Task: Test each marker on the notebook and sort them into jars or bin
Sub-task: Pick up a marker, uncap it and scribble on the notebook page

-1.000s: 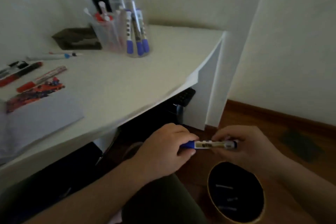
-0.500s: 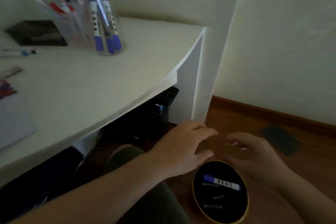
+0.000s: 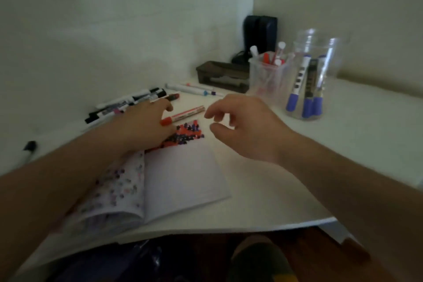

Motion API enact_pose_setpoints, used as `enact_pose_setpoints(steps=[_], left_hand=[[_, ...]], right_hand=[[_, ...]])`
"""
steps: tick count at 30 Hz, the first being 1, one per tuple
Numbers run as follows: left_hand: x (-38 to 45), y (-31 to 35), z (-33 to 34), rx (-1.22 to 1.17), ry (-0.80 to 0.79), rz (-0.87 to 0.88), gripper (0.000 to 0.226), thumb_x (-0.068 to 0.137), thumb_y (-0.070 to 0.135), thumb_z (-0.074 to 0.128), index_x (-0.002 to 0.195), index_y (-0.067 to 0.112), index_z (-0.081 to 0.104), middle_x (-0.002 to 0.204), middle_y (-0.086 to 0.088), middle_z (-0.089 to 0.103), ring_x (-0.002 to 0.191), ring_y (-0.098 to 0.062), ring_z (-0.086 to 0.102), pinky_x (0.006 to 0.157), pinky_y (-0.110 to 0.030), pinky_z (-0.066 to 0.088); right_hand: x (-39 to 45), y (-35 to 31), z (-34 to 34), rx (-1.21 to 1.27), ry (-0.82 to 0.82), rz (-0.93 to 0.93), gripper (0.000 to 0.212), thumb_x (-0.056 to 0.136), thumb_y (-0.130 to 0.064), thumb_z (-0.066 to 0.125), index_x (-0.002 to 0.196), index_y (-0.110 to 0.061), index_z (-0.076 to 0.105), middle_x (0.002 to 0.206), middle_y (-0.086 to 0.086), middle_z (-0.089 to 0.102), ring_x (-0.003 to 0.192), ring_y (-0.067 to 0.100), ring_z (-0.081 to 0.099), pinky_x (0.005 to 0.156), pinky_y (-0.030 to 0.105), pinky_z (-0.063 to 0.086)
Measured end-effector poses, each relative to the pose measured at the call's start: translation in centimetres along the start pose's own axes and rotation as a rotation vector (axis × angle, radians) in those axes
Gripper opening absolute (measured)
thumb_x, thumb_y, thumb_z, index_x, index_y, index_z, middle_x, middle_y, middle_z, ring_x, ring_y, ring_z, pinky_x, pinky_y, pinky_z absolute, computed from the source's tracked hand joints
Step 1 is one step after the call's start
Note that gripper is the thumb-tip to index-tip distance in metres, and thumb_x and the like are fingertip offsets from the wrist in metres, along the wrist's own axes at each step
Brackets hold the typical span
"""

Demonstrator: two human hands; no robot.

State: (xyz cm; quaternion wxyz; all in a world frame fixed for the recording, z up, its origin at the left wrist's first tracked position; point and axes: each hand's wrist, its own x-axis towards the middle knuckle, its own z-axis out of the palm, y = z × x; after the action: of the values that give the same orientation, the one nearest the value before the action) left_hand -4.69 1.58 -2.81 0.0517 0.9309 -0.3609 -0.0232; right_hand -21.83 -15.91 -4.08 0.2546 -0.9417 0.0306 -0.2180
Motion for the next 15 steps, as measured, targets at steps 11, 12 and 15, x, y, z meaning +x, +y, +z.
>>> enact_pose_setpoints(steps=[11, 12, 15], left_hand=[[2.6, -4.7, 3.1, 0.078, 0.182, 0.077, 0.057, 0.094, 0.057, 0.047, 0.147, 0.036, 0.042, 0.148, -0.004, 0.049, 0.136, -0.029, 0.043, 0.109, -0.049, 0.042], [2.8, -4.6, 3.4, 0.081, 0.220, 0.115, 0.057, 0.093, 0.062, 0.045, 0.144, 0.036, 0.047, 0.144, -0.002, 0.053, 0.133, -0.027, 0.046, 0.107, -0.048, 0.043], [3.1, -4.6, 4.0, 0.096, 0.354, 0.241, 0.061, 0.094, 0.068, 0.034, 0.138, 0.032, 0.055, 0.126, 0.001, 0.064, 0.116, -0.024, 0.058, 0.096, -0.048, 0.049]], right_hand=[[11.1, 2.4, 8.7, -0.360, -0.170, 0.150, 0.028, 0.099, -0.055, 0.057, 0.124, -0.045, 0.063, 0.135, -0.006, 0.048, 0.128, 0.028, 0.035, 0.100, 0.046, 0.038], [11.0, 2.4, 8.9, -0.366, -0.129, 0.118, 0.024, 0.099, -0.053, 0.059, 0.120, -0.044, 0.064, 0.133, -0.007, 0.049, 0.127, 0.027, 0.036, 0.096, 0.043, 0.036], [10.6, 1.9, 8.8, -0.315, 0.062, -0.011, 0.019, 0.097, -0.048, 0.063, 0.114, -0.040, 0.069, 0.118, -0.012, 0.061, 0.115, 0.022, 0.043, 0.087, 0.039, 0.035]])
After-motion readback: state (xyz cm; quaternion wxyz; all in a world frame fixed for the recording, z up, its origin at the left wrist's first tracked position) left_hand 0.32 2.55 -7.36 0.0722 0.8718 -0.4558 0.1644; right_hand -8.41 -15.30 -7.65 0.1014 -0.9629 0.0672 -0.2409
